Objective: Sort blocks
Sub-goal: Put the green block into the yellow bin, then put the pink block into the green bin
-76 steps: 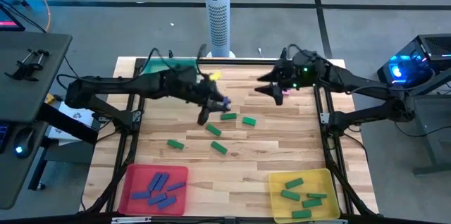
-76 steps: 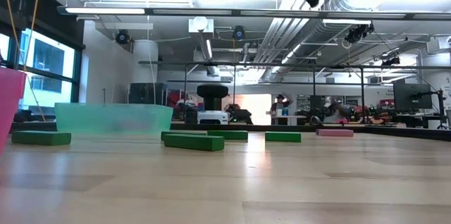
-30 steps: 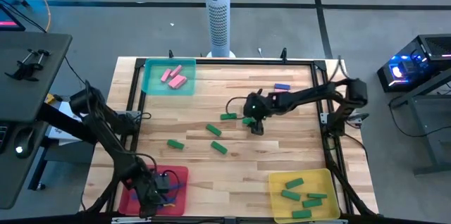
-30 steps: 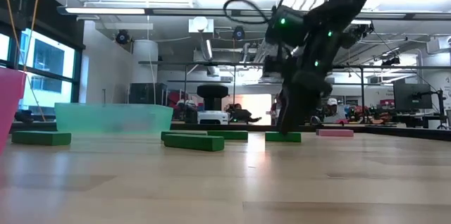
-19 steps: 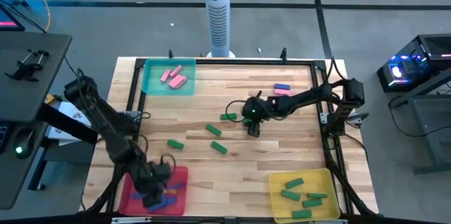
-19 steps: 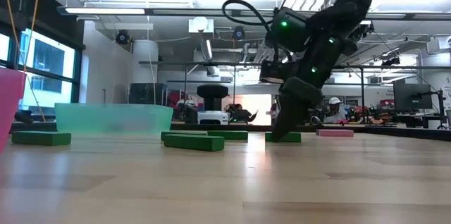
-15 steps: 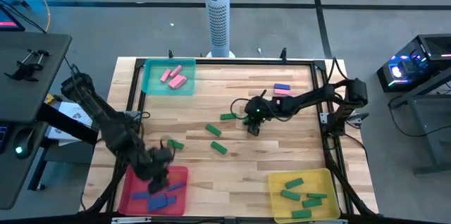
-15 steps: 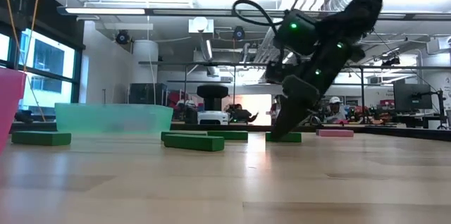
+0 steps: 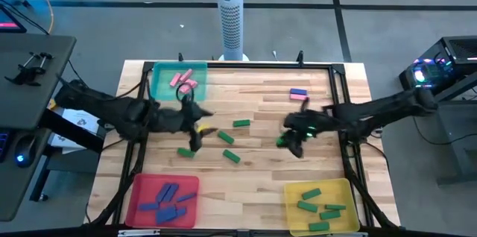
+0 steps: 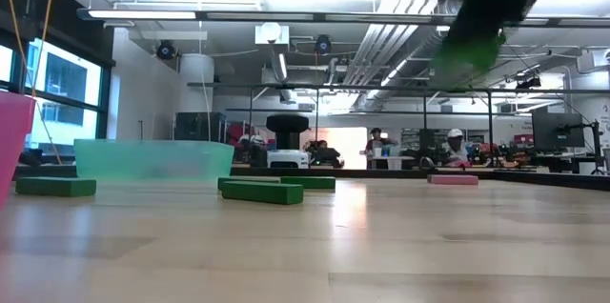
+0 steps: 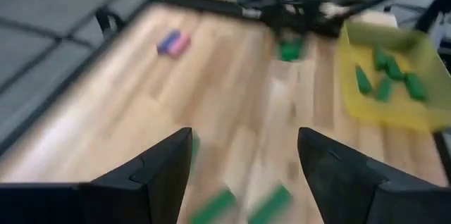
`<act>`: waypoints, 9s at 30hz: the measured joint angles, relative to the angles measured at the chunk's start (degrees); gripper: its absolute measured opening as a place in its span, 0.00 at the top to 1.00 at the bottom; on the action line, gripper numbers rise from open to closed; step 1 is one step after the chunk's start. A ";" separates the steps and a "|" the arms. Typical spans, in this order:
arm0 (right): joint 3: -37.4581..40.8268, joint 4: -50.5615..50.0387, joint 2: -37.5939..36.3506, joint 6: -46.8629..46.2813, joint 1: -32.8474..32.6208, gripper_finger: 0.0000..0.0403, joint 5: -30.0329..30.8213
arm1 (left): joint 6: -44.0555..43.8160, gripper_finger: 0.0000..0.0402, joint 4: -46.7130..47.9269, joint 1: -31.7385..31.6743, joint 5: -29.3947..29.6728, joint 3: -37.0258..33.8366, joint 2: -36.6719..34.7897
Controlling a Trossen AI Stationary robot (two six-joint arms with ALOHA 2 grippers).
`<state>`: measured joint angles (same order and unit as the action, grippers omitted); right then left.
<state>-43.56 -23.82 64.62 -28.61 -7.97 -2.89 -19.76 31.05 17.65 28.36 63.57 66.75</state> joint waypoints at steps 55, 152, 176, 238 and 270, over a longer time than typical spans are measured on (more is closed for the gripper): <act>2.76 -20.33 -7.57 20.26 16.72 0.51 20.69 | 6.54 0.40 -17.70 -16.77 -18.84 -0.04 14.98; 16.23 24.86 20.11 28.58 20.96 0.98 -1.21 | 0.42 0.40 -16.38 -16.92 -20.48 -0.04 14.98; -7.04 8.25 20.24 5.58 15.15 0.58 -1.77 | 4.94 0.40 -18.23 -22.04 -22.80 -0.04 9.78; -17.36 42.34 5.46 13.67 13.18 0.87 14.09 | -2.34 0.40 -60.48 -27.95 -43.01 -0.07 22.09; -17.60 37.31 5.20 11.99 14.66 0.51 11.31 | -14.39 0.83 -67.70 -28.54 -44.74 -0.15 22.64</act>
<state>-61.16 13.49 69.82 -16.62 6.69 8.42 -34.16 -36.65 -10.89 -16.38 63.42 89.39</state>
